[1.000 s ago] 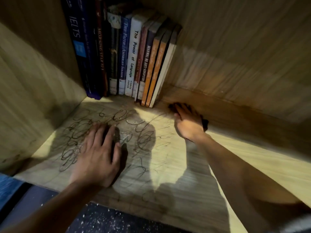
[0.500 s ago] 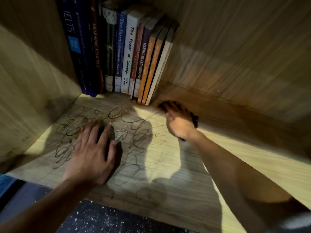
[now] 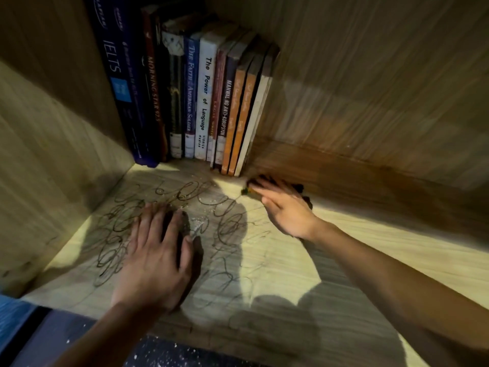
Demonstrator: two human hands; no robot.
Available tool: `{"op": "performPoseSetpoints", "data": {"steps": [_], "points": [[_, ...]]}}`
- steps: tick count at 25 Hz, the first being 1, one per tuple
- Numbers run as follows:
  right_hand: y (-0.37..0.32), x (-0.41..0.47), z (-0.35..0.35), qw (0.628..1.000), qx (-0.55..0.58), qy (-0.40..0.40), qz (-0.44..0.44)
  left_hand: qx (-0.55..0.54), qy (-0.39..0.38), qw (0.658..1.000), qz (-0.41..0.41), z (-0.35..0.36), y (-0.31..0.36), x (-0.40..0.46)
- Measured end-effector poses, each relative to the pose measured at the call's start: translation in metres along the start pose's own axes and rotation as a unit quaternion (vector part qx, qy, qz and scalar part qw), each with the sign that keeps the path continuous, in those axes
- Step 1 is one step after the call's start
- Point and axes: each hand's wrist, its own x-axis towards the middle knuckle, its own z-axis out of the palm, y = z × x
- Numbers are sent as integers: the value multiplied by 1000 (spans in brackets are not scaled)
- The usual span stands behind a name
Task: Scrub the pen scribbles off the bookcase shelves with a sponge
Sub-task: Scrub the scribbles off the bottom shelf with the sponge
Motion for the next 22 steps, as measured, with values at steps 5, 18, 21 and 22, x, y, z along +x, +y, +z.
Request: {"op": "performPoseSetpoints", "data": {"steps": [5, 18, 21, 22], "points": [[34, 34, -10, 996, -33, 60, 56, -8, 2, 1000, -6, -1, 1, -1], [23, 61, -14, 963, 88, 150, 205, -10, 2, 1000, 10, -3, 3, -1], [-4, 79, -2, 975, -2, 137, 175, -8, 0, 1000, 16, -2, 2, -2], [-7, 71, 3, 985, 10, 117, 126, -7, -2, 1000, 17, -2, 1, -1]]}}
